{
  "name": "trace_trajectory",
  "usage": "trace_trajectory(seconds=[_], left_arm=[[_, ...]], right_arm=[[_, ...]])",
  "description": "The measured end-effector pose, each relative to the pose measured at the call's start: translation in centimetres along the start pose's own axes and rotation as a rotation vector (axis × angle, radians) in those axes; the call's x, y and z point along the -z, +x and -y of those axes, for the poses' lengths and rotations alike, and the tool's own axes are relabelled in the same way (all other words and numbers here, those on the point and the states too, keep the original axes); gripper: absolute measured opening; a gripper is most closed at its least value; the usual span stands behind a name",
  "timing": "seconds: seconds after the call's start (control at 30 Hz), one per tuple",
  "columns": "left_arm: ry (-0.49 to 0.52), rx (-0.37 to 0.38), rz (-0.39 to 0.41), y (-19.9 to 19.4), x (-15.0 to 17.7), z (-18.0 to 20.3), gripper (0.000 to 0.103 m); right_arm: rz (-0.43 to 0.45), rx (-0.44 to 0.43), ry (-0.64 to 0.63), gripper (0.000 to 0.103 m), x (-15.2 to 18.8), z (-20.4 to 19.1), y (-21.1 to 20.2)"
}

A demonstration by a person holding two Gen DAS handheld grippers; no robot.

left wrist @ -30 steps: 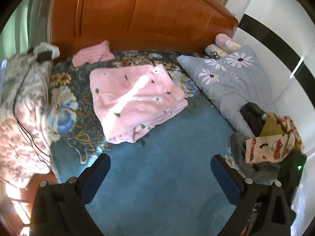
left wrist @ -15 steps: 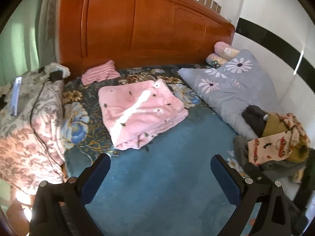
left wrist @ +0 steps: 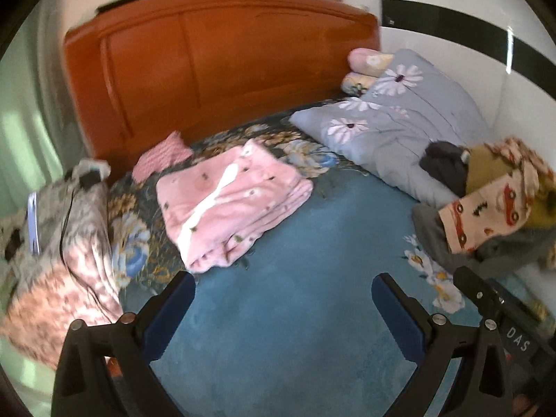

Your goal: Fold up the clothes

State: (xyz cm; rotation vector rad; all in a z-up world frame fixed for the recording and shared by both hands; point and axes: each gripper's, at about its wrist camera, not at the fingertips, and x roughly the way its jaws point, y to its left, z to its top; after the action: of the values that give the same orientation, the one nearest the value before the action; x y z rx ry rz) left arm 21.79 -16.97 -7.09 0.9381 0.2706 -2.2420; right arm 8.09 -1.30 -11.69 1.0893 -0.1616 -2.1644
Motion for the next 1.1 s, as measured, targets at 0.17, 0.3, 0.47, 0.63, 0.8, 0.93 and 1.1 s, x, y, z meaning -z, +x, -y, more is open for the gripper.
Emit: trace_trajectory(seconds=[0.17,0.3,0.47,0.63,0.8,0.93,1.1], left_arm=[[0.008,0.024,-0.018,0.8,-0.6,1.2,0.103],[0.014,-0.015,-0.012,1.7,-0.9,1.0,0.103],[-0.072,-0.098,-0.029,4.1,-1.5,-2.9,0.103],[-0.185,-0.183,-0.051,6.4,-1.6,-8.0,0.103],[-0.272,-0.226,-0.084,8.0,-0.6,-11.6,0.103],[-0.298,-0.227,-0.111,9.1,0.2,-13.2,0.103],[-0.301,-0.214,-0.156,10.7,1.1,-13.9,0.103]], right_arm=[[-0.019,0.016,0.018,0.084,-0.5,1.5,0.3],[-0.037,0.026,0.002,0.084,-0.8,1.4,1.4],[-0.076,-0.014,-0.088,0.084,-1.6,-2.4,4.5],[-0.133,-0.070,-0.193,0.084,-2.1,-8.9,9.1],[-0.187,-0.064,-0.284,0.084,-1.3,-13.4,12.5],[-0.238,-0.050,-0.320,0.084,0.0,-14.9,14.2],[-0.284,-0.017,-0.340,0.084,0.9,-15.2,15.8]])
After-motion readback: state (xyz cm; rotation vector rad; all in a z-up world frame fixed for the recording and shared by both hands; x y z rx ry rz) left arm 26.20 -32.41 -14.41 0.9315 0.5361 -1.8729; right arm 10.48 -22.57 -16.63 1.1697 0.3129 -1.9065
